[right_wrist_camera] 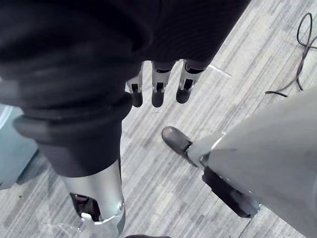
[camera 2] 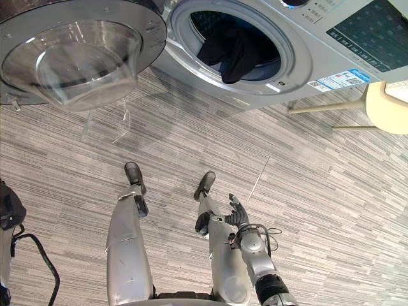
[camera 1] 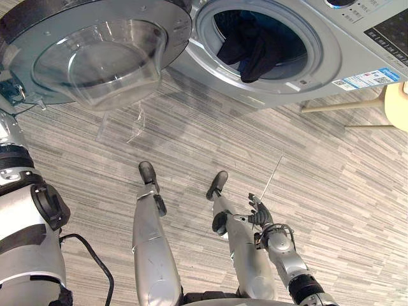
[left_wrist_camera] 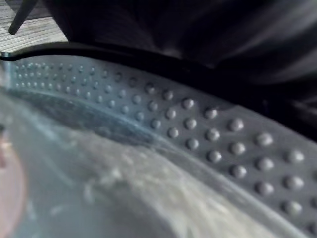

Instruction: Pick up the laundry basket with both hands and put the clothes into the washing machine.

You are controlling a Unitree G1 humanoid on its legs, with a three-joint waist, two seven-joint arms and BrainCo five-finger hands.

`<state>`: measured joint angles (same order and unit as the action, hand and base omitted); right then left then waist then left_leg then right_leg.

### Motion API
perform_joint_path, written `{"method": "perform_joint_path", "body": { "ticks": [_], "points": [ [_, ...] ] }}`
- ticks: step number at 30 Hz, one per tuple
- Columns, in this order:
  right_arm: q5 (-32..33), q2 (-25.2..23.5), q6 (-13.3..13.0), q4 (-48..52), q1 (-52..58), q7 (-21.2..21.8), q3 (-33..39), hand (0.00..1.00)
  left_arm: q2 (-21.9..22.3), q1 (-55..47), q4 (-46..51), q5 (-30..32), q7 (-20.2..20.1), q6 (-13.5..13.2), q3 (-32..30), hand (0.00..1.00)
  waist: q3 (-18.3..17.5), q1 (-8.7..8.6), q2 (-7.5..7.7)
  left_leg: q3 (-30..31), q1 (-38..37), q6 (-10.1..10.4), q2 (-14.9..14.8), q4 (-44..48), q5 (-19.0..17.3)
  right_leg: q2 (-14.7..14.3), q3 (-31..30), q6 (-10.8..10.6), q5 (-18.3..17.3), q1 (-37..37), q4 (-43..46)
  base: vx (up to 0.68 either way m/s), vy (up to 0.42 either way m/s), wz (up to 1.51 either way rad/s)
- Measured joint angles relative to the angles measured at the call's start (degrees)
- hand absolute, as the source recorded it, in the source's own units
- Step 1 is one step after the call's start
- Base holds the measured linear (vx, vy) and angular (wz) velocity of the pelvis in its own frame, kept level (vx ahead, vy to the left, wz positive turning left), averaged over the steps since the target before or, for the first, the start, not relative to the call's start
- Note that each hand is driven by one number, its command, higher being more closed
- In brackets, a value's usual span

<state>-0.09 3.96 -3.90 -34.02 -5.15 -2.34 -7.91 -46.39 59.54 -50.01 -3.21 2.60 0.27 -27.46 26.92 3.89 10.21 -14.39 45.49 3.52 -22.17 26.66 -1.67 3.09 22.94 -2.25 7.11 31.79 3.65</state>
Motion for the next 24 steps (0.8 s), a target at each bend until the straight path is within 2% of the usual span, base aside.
{"method": "perform_joint_path", "body": {
  "ticks": [4, 7, 10, 12, 14, 15, 17, 18, 19, 20, 21, 22, 24],
  "points": [
    [-0.06, 0.21, -0.03, 0.91, 0.49, 0.52, 0.01, 0.00, 1.04, -2.72, 2.25, 0.45, 0.18, 0.01, -0.25, 0.00, -0.02, -0.06, 0.02, -0.43, -0.34, -0.01, -0.10, 0.38, 0.00, 0.03, -0.62, -0.14, 0.17, -0.06, 0.15, 0.06, 0.010, -0.04],
    [-0.53, 0.14, 0.07, 1.22, 0.67, 1.33, -0.10, 0.00, 3.85, -7.28, 6.28, 0.20, 1.74, 0.79, 0.95, 0.00, -0.03, 0.16, 0.02, -0.98, -2.63, -0.01, 0.15, 0.42, -0.15, 0.36, -1.11, -0.02, 0.27, -1.84, 0.32, 0.06, 0.024, 0.00],
    [-1.66, 0.24, 0.24, 1.29, 0.73, 1.30, -0.13, 0.00, 7.66, -17.01, 10.66, -4.64, 4.09, 1.06, 8.44, 0.00, -0.18, 0.55, -0.13, -2.17, -8.17, -0.23, 1.13, 0.28, -1.05, 1.64, -1.77, -0.49, -0.14, -6.34, 1.02, 0.05, 0.067, 0.04],
    [-2.62, 0.36, 0.40, 1.29, 0.80, 1.33, -0.17, 0.00, 11.33, -23.10, 13.87, -7.58, 5.25, 1.01, 14.94, 0.00, -0.25, 1.88, -0.25, -3.83, -12.59, -0.15, 1.93, 0.17, -2.58, 3.00, -2.93, -1.63, -1.13, -9.27, 2.29, 0.00, 0.086, 0.02],
    [-3.18, 0.52, 0.56, 0.83, 1.34, 1.46, -0.28, 0.00, 15.71, -29.66, 16.26, -10.97, 5.16, 0.60, 24.50, 0.00, -2.57, 1.85, -1.37, -4.87, -15.70, -0.75, 3.62, -0.18, -3.42, 4.90, -3.19, -2.43, -1.76, -11.27, 3.25, -0.04, 0.100, 0.13],
    [-4.40, 0.46, 0.56, -0.55, 1.50, 1.55, -0.86, 0.00, 19.20, -33.75, 16.89, -13.60, 4.73, 0.44, 32.49, 0.00, -5.01, 1.74, -1.87, -6.21, -18.06, -1.34, 5.28, -0.89, -3.85, 6.32, -4.25, -2.96, -1.76, -12.51, 3.45, -0.02, 0.141, 0.02],
    [-5.31, 0.34, 0.20, -5.90, 0.76, 2.29, -2.80, 0.00, 24.42, -38.51, 16.94, -17.49, 2.06, 0.43, 46.13, 0.00, -8.44, 0.46, -2.24, -8.25, -22.14, -1.84, 8.22, -2.81, -4.78, 8.79, -6.57, -4.51, -1.26, -14.80, 2.66, -0.01, 0.189, -0.12],
    [-5.68, 0.02, 0.13, -10.45, -0.20, 2.59, -3.84, 0.00, 28.39, -39.63, 16.07, -19.44, 2.34, 0.71, 52.04, 0.00, -10.58, -1.25, -2.29, -9.28, -24.19, -1.91, 10.66, -4.97, -5.10, 10.33, -8.34, -5.46, -1.57, -15.55, 1.92, -0.02, 0.181, -0.03],
    [-6.51, -0.69, 0.45, -15.00, -1.22, 2.64, -3.97, 0.00, 30.70, -39.54, 16.22, -20.45, 0.77, 0.60, 58.14, 0.00, -12.16, -3.57, -2.24, -9.65, -25.77, -1.98, 13.36, -6.93, -5.00, 11.89, -10.03, -6.02, -2.20, -15.79, 1.32, -0.01, 0.220, 0.06],
    [-6.81, -0.80, 0.63, -16.49, -1.39, 2.62, -3.93, 0.00, 31.58, -39.25, 16.36, -20.98, -0.46, 0.48, 60.36, 0.00, -12.55, -4.34, -2.42, -9.33, -25.67, -1.50, 13.86, -6.38, -5.40, 12.56, -10.56, -6.15, -2.31, -15.95, 1.18, -0.01, 0.154, -0.14],
    [-7.29, -0.38, 1.20, -20.31, -1.41, 2.66, -4.02, 0.00, 35.61, -38.06, 16.47, -21.34, -3.92, 0.23, 66.91, 0.00, -13.73, -5.56, -4.53, -8.74, -25.63, -2.00, 13.62, -4.38, -6.27, 12.00, -11.39, -6.45, -2.24, -17.14, 0.75, -0.01, 0.179, -0.42],
    [-7.31, -0.34, 2.03, -22.18, -1.11, 2.73, -4.15, 0.00, 39.44, -36.98, 16.49, -22.10, -5.60, -0.20, 71.36, 0.00, -14.97, -6.61, -5.50, -10.09, -26.92, -3.02, 13.63, -4.74, -6.94, 11.86, -12.49, -6.61, -2.31, -18.17, -0.12, -0.01, 0.126, -0.53],
    [-7.36, -0.20, 2.11, -24.05, -0.44, 2.79, -4.12, 0.00, 44.14, -34.62, 16.53, -23.22, -7.67, -0.79, 75.73, 0.00, -15.95, -8.82, -5.69, -11.25, -28.75, -3.39, 14.06, -4.74, -7.53, 12.06, -13.57, -6.51, -2.51, -19.17, -0.46, 0.02, 0.098, -0.38]
  ]
}}
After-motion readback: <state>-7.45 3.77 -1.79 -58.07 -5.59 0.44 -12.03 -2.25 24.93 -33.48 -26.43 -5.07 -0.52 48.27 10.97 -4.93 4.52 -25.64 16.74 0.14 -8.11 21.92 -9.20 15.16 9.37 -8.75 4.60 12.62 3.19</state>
